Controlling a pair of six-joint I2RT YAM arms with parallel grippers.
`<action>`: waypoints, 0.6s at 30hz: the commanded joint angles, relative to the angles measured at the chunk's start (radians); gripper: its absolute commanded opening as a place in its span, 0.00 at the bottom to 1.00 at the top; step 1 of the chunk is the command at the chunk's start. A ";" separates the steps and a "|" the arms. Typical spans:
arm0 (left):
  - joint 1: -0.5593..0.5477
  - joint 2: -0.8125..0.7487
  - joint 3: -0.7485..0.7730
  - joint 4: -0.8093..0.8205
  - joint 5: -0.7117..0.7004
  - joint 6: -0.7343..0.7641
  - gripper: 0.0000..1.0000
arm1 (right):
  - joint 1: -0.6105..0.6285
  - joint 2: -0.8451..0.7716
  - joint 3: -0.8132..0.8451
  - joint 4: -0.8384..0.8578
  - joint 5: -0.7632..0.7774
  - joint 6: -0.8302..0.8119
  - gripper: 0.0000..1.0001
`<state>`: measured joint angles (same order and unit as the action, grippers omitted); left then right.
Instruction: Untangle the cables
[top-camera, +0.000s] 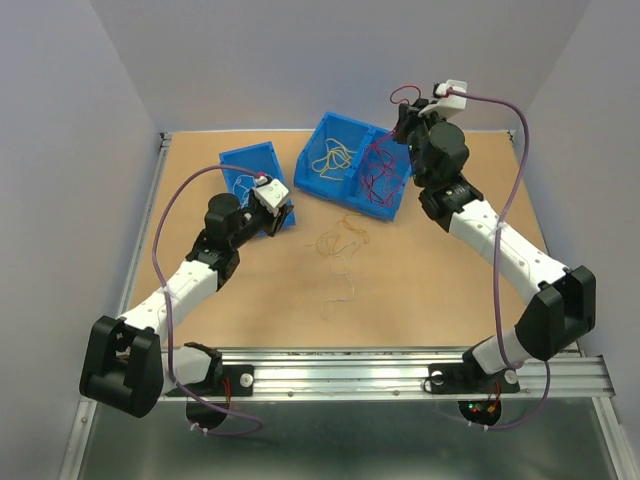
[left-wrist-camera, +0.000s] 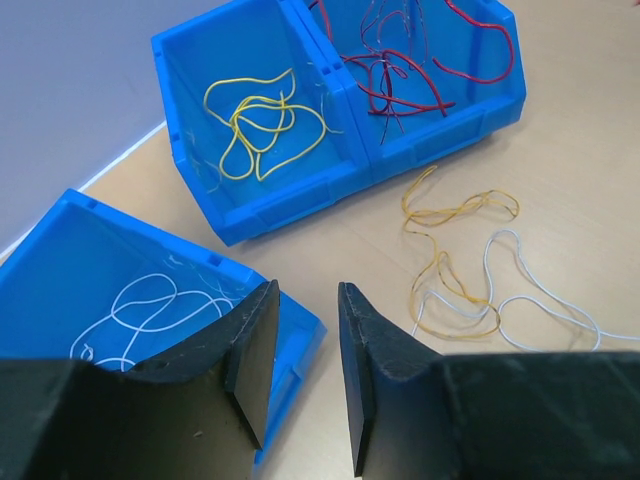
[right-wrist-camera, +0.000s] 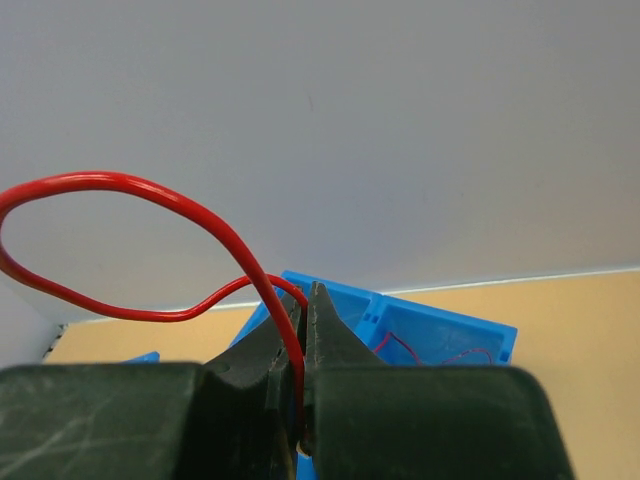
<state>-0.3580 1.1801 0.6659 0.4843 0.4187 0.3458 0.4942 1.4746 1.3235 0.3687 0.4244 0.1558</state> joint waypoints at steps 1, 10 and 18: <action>0.004 -0.034 -0.009 0.054 0.002 -0.007 0.41 | -0.031 0.016 0.082 0.004 -0.016 0.053 0.01; 0.007 -0.023 -0.005 0.056 0.002 -0.002 0.41 | -0.089 0.007 0.051 -0.001 -0.026 0.116 0.01; 0.005 -0.019 -0.003 0.057 0.006 -0.001 0.41 | -0.108 0.016 0.055 -0.002 -0.021 0.119 0.01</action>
<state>-0.3576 1.1801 0.6651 0.4885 0.4175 0.3462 0.3985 1.4948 1.3380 0.3439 0.4095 0.2596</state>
